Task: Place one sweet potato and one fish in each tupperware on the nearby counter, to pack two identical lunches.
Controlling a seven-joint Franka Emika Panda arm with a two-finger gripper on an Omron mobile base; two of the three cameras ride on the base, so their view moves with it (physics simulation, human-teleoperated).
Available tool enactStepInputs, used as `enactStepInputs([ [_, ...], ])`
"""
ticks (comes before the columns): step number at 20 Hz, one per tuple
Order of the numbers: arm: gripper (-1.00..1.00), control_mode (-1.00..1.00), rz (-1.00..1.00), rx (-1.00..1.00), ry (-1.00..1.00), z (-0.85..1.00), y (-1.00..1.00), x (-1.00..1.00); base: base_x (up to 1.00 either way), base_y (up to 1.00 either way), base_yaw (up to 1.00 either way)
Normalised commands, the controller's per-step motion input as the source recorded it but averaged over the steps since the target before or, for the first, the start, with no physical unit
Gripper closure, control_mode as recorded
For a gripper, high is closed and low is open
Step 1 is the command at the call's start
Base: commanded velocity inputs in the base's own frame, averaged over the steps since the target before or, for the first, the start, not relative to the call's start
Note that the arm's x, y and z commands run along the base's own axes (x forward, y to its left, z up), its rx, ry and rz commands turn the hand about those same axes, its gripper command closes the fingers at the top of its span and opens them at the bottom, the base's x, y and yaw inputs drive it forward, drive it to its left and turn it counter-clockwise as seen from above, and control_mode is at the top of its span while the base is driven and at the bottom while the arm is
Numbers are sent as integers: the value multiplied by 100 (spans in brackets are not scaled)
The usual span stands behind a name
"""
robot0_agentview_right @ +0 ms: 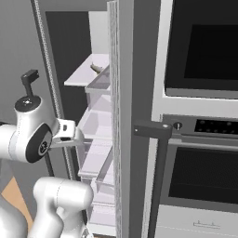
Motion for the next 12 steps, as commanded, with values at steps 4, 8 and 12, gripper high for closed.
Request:
enactStepInputs([
  [4, -100, -100, -1, 0, -14, 3, 0, 33, 0, 0, 0],
  [8, -100, -100, 0, 3, -33, 31, 1, 51, 0, 0, 0],
  [12, -100, -100, -2, 4, -37, 76, 6, 44, 0, 0, 0],
])
